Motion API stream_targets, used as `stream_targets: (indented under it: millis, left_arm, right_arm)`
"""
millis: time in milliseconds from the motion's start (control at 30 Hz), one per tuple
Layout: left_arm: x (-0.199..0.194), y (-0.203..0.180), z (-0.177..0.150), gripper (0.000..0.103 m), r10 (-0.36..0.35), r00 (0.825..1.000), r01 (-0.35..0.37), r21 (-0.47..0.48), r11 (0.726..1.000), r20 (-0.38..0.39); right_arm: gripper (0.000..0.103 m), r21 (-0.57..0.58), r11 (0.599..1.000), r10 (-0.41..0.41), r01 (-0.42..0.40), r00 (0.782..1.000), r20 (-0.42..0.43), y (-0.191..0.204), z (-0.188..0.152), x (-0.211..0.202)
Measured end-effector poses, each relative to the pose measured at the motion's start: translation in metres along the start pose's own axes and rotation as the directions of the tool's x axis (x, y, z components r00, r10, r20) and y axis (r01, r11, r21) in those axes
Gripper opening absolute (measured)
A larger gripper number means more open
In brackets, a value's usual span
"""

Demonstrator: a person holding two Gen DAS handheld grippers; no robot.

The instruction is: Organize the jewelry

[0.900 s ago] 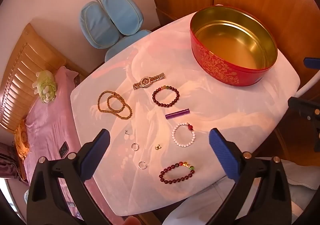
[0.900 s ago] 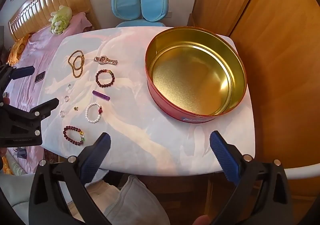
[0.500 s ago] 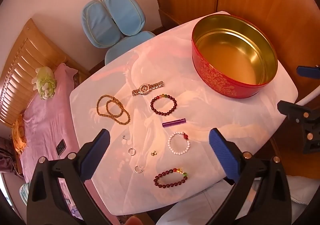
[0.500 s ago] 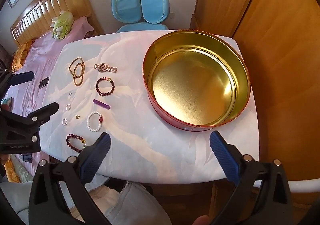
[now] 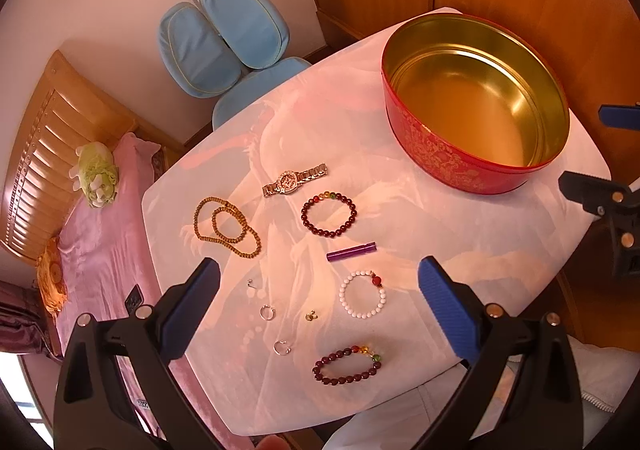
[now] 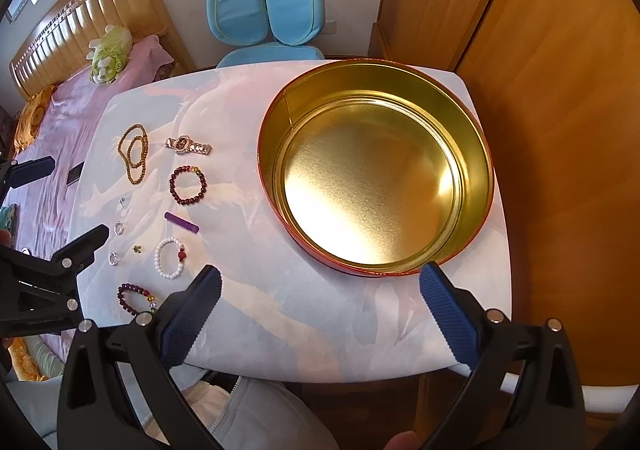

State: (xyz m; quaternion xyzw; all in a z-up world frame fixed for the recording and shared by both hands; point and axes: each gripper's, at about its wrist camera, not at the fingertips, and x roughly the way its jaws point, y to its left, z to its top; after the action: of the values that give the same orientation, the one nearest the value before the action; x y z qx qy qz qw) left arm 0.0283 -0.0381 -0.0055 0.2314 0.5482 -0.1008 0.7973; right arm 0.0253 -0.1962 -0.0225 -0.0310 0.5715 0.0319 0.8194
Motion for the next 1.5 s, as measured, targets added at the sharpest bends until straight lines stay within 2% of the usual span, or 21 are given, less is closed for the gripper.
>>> stream_targets:
  millis: [200, 800, 1500]
  left_arm:
    - [-0.001, -0.001, 0.001, 0.097, 0.013, 1.000, -0.013, 0.023, 1.000, 0.008]
    - [0.006, -0.007, -0.008, 0.097, -0.010, 1.000, 0.010, 0.037, 0.999, -0.010]
    - [0.011, -0.003, -0.021, 0.097, -0.019, 1.000, 0.019, 0.012, 1.000, -0.024]
  right_arm:
    - [0.100, 0.002, 1.000, 0.002, -0.002, 1.000, 0.000, 0.001, -0.001, 0.002]
    - [0.100, 0.023, 1.000, 0.003, -0.003, 0.999, -0.032, 0.004, -0.013, 0.009]
    - [0.100, -0.014, 1.000, -0.008, 0.007, 0.998, -0.066, 0.016, -0.020, 0.016]
